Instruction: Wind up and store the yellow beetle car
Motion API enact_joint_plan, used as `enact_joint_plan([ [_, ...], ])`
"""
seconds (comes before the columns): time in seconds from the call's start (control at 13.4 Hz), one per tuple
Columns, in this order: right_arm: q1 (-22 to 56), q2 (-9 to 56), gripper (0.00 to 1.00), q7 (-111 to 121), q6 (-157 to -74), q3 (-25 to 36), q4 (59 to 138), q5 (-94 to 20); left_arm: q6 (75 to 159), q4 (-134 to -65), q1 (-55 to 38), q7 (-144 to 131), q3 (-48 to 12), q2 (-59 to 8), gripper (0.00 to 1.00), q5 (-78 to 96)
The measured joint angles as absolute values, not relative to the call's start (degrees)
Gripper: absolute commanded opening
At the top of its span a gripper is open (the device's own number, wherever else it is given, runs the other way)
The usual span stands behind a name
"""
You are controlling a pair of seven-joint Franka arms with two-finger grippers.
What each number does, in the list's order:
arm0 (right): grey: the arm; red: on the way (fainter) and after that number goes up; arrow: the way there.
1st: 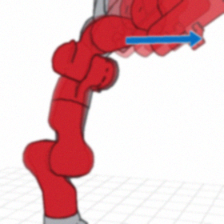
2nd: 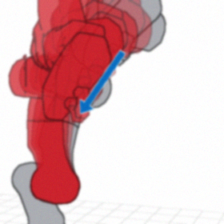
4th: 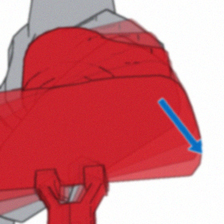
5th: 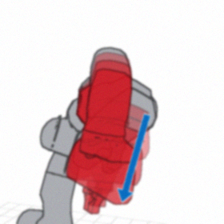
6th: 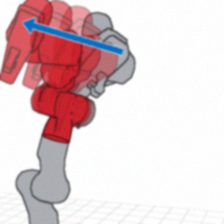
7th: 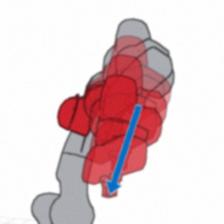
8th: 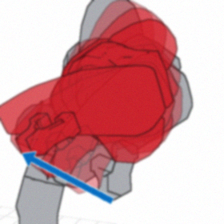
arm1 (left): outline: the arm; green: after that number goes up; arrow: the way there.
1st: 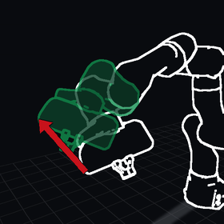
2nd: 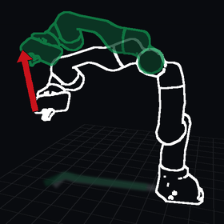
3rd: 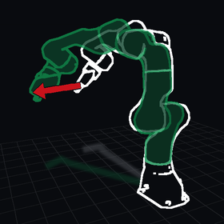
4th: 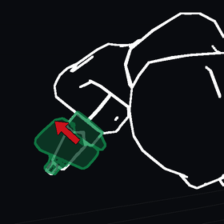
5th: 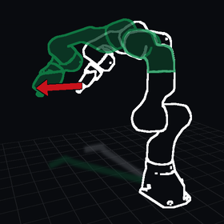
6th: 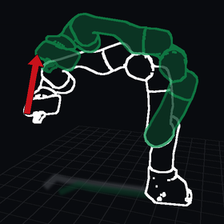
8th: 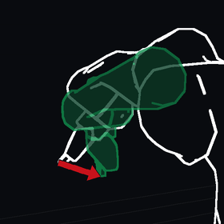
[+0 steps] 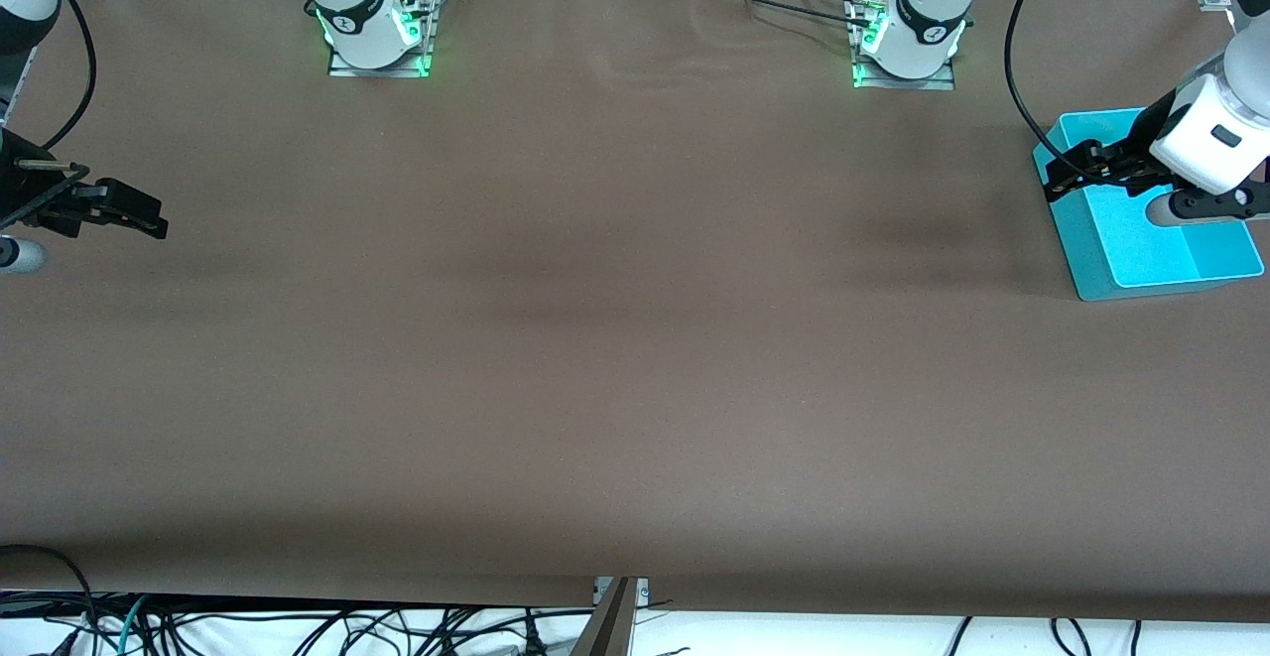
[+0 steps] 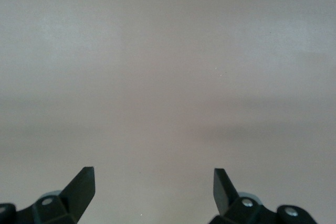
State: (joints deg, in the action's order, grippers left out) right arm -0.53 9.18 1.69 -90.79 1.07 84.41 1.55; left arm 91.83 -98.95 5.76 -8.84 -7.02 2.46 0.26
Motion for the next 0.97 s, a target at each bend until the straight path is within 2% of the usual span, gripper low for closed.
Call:
enact_joint_plan([
  [0.3,-0.61,9.18,1.0,1.69,-90.8,1.12,84.41,1.55,88.08,-94.49,5.31,-10.47,-7.01,1.08,1.0,0.26],
  [0.97,-0.61,9.18,1.0,1.69,-90.8,1.12,84.41,1.55,86.09,-93.29,5.07,-10.73,-7.8,0.42,1.0,0.26],
])
